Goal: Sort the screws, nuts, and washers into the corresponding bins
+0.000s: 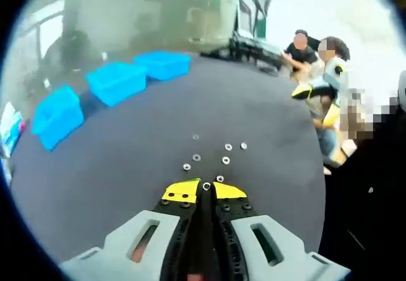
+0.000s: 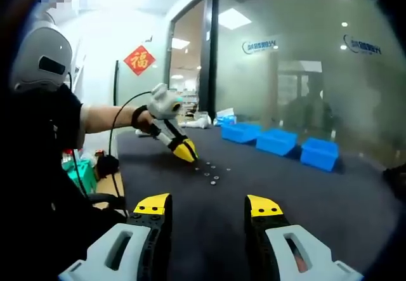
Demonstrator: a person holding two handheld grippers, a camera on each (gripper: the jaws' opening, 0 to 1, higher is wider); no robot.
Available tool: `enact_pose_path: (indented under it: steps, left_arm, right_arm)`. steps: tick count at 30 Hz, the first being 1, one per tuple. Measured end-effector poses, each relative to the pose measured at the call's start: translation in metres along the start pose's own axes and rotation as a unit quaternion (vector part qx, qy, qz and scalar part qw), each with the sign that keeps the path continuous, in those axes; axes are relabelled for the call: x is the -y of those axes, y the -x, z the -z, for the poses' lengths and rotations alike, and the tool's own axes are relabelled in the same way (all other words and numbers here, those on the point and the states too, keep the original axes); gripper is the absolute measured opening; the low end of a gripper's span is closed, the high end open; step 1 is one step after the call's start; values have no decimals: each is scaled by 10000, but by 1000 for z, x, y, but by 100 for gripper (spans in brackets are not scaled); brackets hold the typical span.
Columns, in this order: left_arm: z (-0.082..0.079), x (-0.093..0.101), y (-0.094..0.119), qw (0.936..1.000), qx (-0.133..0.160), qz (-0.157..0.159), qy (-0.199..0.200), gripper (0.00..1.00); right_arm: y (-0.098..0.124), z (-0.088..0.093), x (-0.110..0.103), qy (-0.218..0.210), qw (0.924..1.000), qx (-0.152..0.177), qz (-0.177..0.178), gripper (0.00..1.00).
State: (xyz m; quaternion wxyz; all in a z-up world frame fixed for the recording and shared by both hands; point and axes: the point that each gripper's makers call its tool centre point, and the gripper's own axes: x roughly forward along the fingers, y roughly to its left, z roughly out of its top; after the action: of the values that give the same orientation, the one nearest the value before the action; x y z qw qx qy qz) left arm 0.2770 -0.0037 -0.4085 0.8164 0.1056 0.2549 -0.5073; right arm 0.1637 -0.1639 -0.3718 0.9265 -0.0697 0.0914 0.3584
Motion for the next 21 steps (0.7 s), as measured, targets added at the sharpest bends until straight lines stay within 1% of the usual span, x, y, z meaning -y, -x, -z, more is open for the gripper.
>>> enact_pose_path:
  steps: [1, 2, 4, 6, 9, 13, 15, 21]
  left_arm:
    - [-5, -2, 6, 9996, 236, -109, 56, 4]
    - [-9, -3, 11, 9990, 394, -198, 117, 4]
    - [-16, -7, 19, 9971, 644, -363, 161, 4]
    - [-24, -13, 28, 9939, 913, -594, 185, 4]
    - [-35, -20, 38, 9884, 1249, -811, 287, 4]
    - [-46, -30, 46, 9836, 1436, -1067, 221, 4]
    - [-49, -35, 47, 9820, 1494, -1129, 237, 4]
    - [-63, -60, 52, 9722, 1760, -1511, 323, 4]
  right_arm:
    - [0, -1, 2, -5, 10000, 23, 37, 42]
    - [0, -3, 4, -4, 10000, 49, 70, 42]
    - [1, -6, 7, -22, 9998, 113, 141, 42]
    - [1, -9, 9, -44, 9996, 192, 208, 42]
    - [0, -10, 10, -48, 9994, 220, 254, 42]
    - [0, -14, 10, -34, 9992, 275, 294, 42]
    - [-1, -16, 11, -26, 9990, 307, 320, 42]
    - [-2, -18, 14, -57, 9985, 374, 385, 42]
